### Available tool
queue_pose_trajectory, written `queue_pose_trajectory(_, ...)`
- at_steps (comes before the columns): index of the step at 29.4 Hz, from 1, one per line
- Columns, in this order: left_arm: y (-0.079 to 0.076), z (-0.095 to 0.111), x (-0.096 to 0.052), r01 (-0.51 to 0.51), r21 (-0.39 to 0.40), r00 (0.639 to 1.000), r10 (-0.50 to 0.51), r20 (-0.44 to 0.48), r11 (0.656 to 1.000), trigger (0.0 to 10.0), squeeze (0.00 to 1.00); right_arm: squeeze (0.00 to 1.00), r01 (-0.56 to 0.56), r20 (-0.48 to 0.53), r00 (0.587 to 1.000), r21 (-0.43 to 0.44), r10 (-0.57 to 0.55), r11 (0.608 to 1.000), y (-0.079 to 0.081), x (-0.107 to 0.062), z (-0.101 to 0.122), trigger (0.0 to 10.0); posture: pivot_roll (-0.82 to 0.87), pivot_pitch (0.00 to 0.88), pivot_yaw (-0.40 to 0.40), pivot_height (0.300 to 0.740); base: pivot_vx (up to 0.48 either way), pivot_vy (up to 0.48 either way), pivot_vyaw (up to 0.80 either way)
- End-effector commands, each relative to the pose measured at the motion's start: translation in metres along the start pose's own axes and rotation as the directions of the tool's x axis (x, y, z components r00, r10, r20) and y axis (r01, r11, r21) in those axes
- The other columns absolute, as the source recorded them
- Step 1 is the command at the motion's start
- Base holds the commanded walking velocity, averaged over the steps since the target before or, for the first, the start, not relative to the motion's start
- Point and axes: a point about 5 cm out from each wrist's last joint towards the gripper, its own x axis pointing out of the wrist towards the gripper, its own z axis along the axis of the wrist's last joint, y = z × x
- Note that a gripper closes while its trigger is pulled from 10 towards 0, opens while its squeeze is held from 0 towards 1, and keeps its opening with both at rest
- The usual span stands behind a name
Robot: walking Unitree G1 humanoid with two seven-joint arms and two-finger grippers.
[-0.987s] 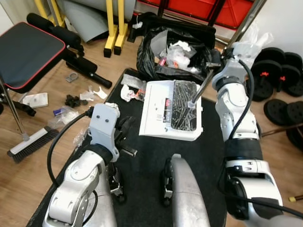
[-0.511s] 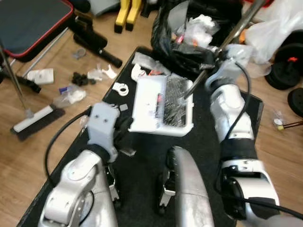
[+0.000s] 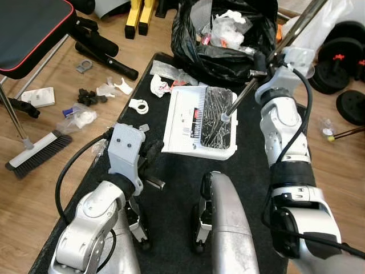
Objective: Sweep floor
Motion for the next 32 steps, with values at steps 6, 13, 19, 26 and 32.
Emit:
queue_pose_trajectory(6, -0.005, -0.002, -0.005, 0.052, -0.016, 0.998, -0.052, -0.02, 0.999, 10.0, 0.0, 0.0, 0.024, 0.094, 0.995, -0.109, -0.014, 0.994, -0.009, 0.004, 0.011, 10.0, -0.01, 0.38, -0.116, 0.5, 0.0, 0.0, 0.0)
queue_pose_trajectory(13, -0.004, -0.002, -0.006, 0.055, -0.015, 0.998, -0.055, -0.025, 0.998, 10.0, 0.0, 0.0, 0.042, 0.083, 0.996, -0.171, -0.028, 0.984, -0.019, 0.001, 0.004, 10.0, -0.01, 0.386, -0.108, 0.485, 0.0, 0.0, 0.0)
queue_pose_trajectory(19, -0.003, -0.002, -0.007, 0.06, -0.013, 0.998, -0.06, -0.03, 0.998, 10.0, 0.0, 0.0, 0.075, 0.054, 0.996, -0.197, -0.066, 0.978, -0.032, -0.005, -0.009, 10.0, 0.0, 0.389, -0.1, 0.47, 0.0, 0.0, 0.0)
queue_pose_trajectory(26, -0.003, -0.002, -0.007, 0.06, -0.012, 0.998, -0.061, -0.032, 0.998, 10.0, 0.0, 0.0, 0.084, 0.045, 0.996, -0.205, -0.077, 0.975, -0.036, -0.007, -0.013, 10.0, 0.0, 0.389, -0.1, 0.465, 0.0, 0.0, 0.0)
queue_pose_trajectory(32, -0.002, -0.001, -0.008, 0.062, -0.009, 0.997, -0.062, -0.036, 0.998, 10.0, 0.0, 0.0, 0.14, -0.023, 0.989, -0.168, -0.146, 0.976, -0.053, -0.018, -0.035, 10.0, 0.0, 0.39, -0.099, 0.445, 0.0, 0.0, 0.0)
